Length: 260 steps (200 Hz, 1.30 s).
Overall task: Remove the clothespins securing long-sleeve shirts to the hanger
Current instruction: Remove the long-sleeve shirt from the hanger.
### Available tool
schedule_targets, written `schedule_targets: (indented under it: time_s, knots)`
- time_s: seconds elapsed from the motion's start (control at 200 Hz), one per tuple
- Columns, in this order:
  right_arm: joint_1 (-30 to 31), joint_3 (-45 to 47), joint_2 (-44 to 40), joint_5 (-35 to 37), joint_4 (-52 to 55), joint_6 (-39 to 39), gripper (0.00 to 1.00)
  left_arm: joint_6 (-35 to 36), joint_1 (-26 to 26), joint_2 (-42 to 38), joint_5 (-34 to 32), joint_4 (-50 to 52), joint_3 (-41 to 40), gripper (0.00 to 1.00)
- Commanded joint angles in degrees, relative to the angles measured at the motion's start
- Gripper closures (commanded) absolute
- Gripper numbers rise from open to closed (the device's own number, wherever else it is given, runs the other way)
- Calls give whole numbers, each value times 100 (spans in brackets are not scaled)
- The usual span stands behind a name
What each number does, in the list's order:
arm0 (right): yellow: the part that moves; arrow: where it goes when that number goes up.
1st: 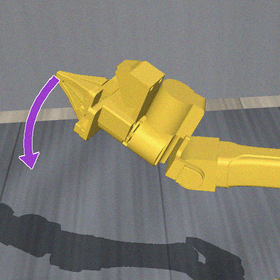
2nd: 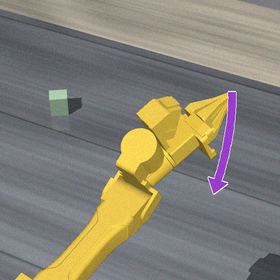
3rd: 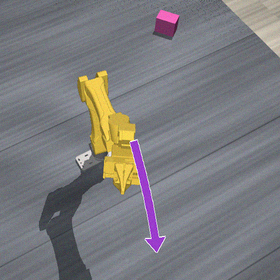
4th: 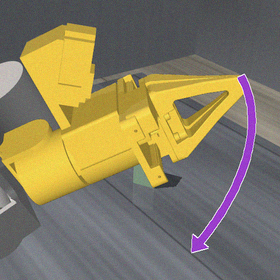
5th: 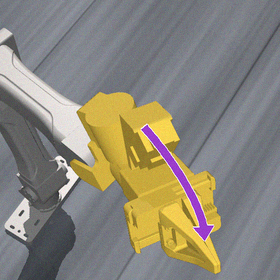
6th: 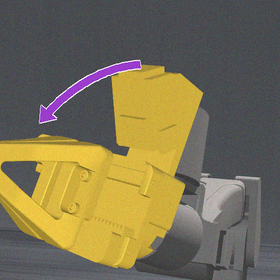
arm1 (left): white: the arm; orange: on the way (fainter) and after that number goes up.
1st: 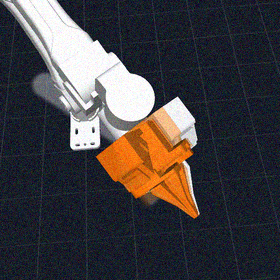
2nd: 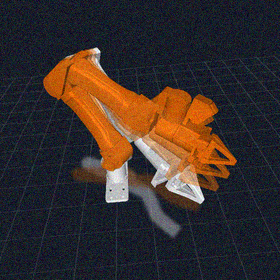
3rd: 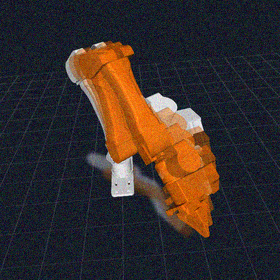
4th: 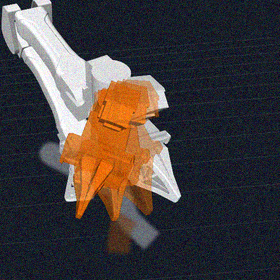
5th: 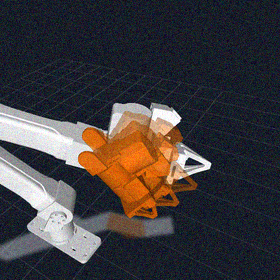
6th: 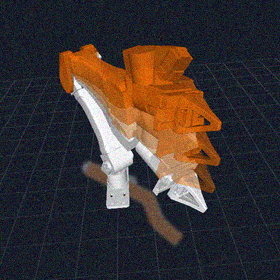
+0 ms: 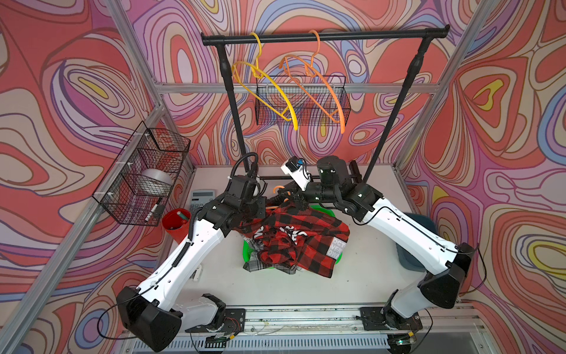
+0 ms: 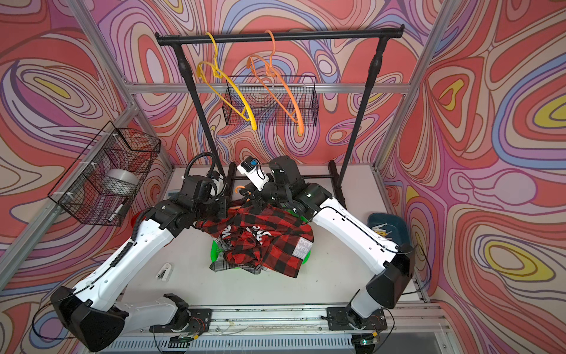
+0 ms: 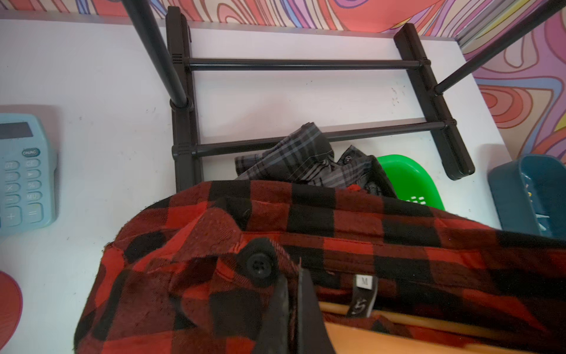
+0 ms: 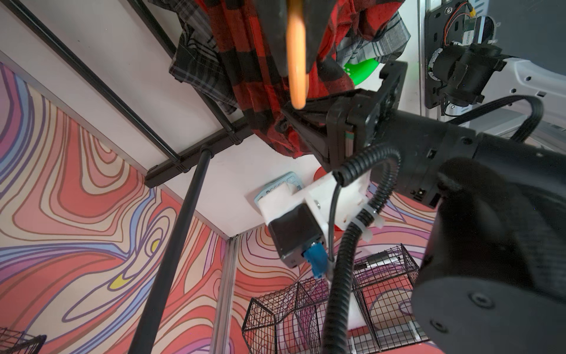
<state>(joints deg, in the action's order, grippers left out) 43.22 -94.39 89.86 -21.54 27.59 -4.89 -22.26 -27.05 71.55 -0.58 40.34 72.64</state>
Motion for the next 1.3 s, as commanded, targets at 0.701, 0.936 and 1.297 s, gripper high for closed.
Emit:
schedule_targets:
  time_s: [0.701, 0.936, 1.297]
  knots:
    - [11, 37, -664, 805, -539, -12, 100, -666, 1028, -1053, 1329, -770, -2015, 100]
    - [11, -4, -509, 483, -625, 116, 100, -778, 1034, -1188, 1697, -1094, -2266, 100]
    - [-59, 37, -635, -152, -342, 158, 100, -994, 2910, -769, 3551, -1696, -2120, 100]
